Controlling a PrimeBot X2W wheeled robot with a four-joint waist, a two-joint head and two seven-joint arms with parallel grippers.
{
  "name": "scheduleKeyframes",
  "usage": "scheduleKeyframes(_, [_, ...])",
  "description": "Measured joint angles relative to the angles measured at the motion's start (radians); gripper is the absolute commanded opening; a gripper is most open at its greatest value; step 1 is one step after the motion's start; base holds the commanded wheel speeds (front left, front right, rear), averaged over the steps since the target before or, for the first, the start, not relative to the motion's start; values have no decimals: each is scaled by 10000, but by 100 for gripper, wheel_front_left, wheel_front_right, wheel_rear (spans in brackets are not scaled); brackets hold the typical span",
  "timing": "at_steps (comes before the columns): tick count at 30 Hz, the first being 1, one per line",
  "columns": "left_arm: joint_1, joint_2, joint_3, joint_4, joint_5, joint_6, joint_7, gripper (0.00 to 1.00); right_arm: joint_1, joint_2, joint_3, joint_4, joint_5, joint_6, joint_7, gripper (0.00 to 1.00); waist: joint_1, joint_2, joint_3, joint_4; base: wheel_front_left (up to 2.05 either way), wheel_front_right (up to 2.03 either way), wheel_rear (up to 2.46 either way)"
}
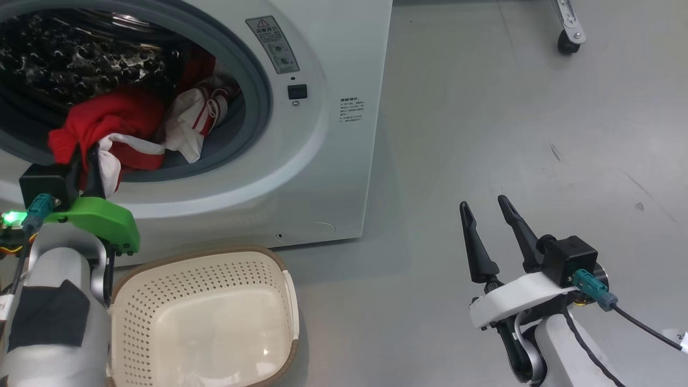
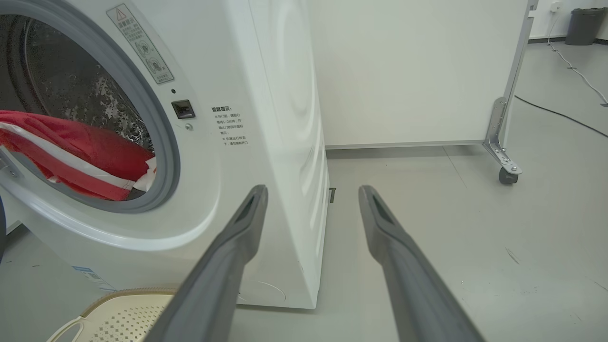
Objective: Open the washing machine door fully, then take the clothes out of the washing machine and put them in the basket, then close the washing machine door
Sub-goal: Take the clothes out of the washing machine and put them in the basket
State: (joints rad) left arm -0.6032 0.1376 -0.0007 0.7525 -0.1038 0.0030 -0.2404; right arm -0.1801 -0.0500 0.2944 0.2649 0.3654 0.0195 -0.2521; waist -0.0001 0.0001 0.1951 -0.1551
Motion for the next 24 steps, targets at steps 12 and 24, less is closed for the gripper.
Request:
scheduleKeyframes(12, [475,-2,69,-1827,-21,0,-90,0,225,2,-27,-13,-75,138,0,100,0,0,-359,273,0,0,0])
scheduleKeyframes(24, [822,-217,38,-4094,-15,-8,-117,0,273,2,-90,-63,-140,224,0,100,0,0,-405,342,0,0,0])
